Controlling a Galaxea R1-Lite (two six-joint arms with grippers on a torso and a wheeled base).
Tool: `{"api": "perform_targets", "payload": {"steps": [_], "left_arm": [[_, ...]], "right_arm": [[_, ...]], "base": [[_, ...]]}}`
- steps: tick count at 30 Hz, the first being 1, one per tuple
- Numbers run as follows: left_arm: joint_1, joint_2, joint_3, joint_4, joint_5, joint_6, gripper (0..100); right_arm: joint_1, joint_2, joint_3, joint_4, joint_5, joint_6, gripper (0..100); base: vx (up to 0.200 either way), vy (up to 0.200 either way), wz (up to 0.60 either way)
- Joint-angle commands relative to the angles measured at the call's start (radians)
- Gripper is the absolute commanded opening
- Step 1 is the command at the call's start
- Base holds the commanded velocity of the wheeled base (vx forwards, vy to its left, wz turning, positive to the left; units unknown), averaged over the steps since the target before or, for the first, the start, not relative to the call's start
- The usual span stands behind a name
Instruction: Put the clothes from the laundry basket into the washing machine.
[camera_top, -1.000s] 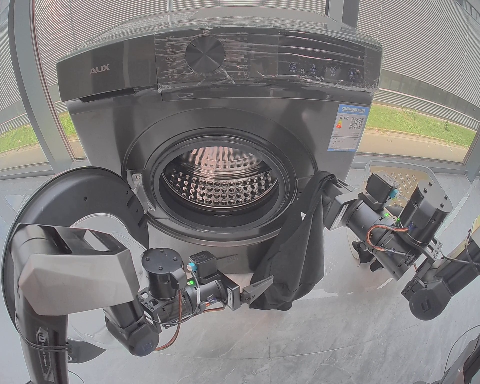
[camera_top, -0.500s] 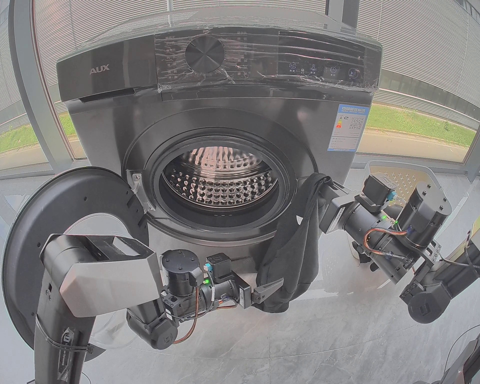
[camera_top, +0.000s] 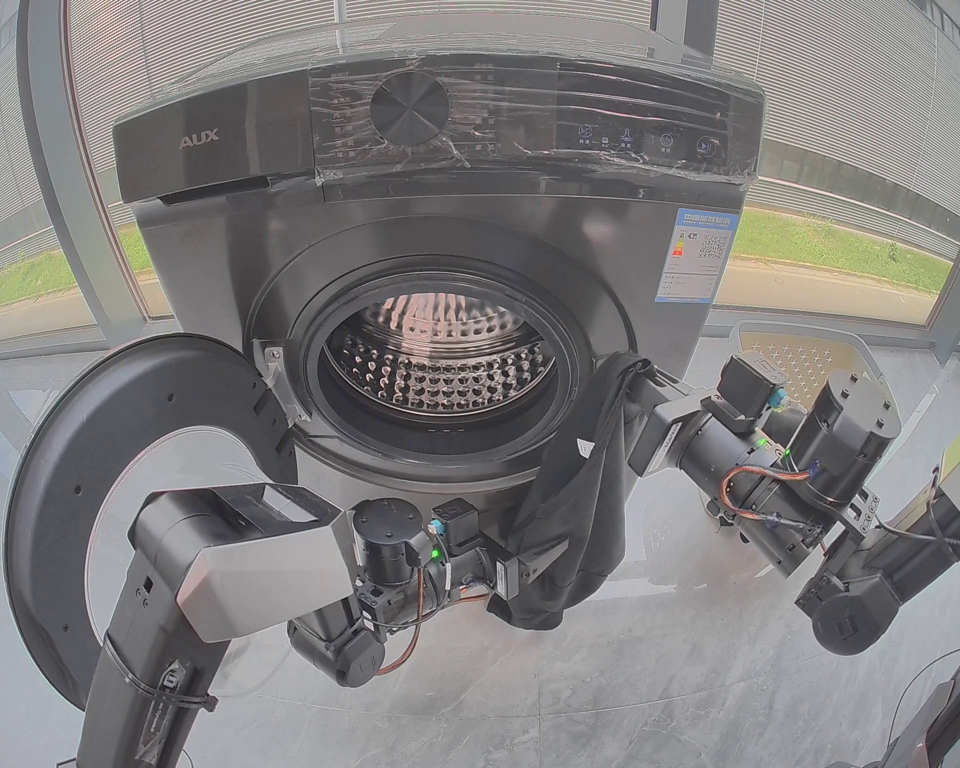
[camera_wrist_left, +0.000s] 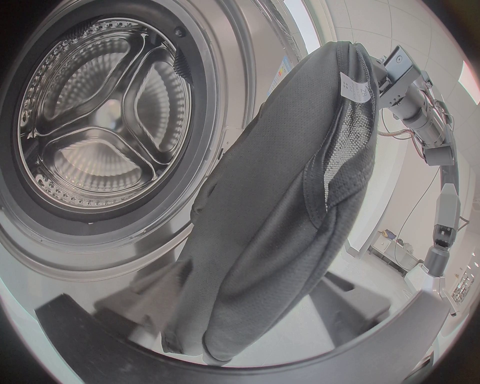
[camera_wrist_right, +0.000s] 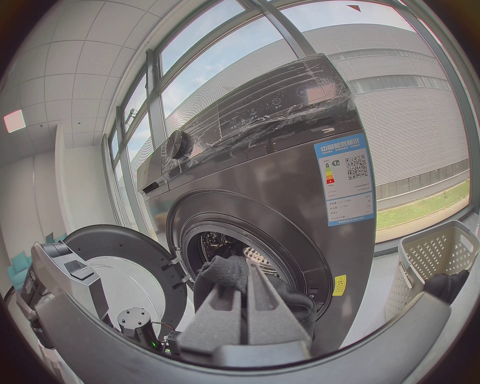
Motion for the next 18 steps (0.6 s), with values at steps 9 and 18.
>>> {"api": "perform_targets", "payload": {"steps": [9, 18], "left_arm": [[0.004, -0.145, 0.104, -0.006, 0.004, 0.008, 0], [0.065, -0.446, 0.38, -0.006, -0.002, 0.046, 0]], "right_arm": [[-0.045, 0.012, 0.009, 0.002, -0.001, 0.001, 0], [-0.073, 0.025, 0.03, 0.004, -0.001, 0.001, 0]], "base": [[0.0, 0.0, 0.0], [0.0, 0.0, 0.0]]}}
